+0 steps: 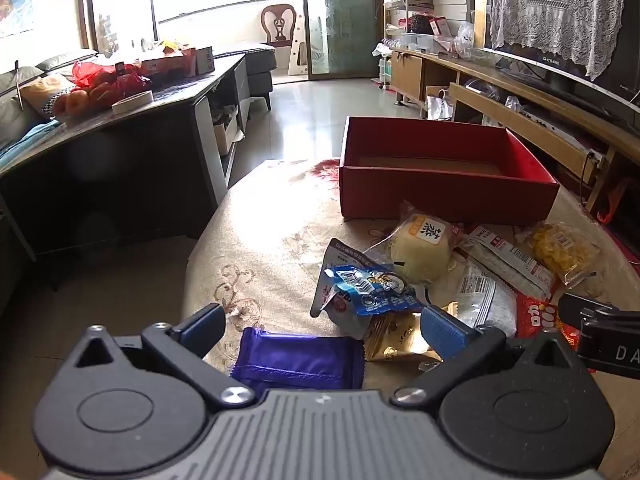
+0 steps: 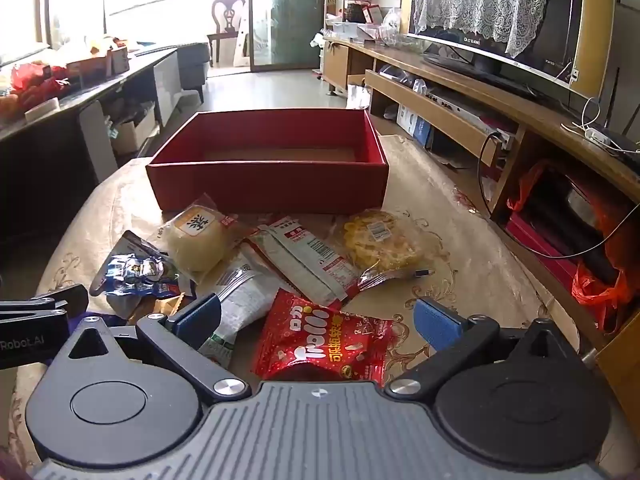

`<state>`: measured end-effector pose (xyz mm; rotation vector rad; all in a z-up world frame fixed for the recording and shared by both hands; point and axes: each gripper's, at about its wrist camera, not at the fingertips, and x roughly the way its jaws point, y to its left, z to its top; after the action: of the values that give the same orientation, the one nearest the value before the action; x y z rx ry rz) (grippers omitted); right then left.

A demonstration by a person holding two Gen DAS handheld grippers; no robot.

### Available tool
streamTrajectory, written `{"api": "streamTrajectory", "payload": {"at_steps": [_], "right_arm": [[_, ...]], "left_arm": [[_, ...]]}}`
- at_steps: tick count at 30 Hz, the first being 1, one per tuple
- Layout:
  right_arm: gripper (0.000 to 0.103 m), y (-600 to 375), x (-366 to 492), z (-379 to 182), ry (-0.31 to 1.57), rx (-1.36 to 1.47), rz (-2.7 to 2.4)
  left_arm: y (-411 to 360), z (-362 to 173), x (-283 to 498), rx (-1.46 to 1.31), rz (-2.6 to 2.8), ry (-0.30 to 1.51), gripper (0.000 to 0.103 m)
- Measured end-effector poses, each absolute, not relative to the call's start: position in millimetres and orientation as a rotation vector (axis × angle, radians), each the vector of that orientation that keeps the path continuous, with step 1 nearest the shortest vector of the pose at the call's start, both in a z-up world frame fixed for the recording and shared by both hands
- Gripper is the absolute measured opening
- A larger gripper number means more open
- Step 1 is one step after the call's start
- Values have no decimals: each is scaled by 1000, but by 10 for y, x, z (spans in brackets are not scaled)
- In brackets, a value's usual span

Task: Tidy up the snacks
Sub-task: 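Move the left gripper toward the purple wrapped pastry on the cloth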

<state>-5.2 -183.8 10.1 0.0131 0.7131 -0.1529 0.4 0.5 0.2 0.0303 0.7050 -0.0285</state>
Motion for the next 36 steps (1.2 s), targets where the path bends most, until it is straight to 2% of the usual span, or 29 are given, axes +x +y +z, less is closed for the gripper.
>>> {"api": "streamTrajectory", "payload": {"at_steps": [8, 36], "right_arm": [[103, -1757, -39, 33, 738, -6, -139], [103, -1713, 1, -76, 806, -5, -123]], "left_arm": [[-39, -189, 42, 37, -51, 766, 101], [-41, -210, 49, 44, -29, 846, 98]]}}
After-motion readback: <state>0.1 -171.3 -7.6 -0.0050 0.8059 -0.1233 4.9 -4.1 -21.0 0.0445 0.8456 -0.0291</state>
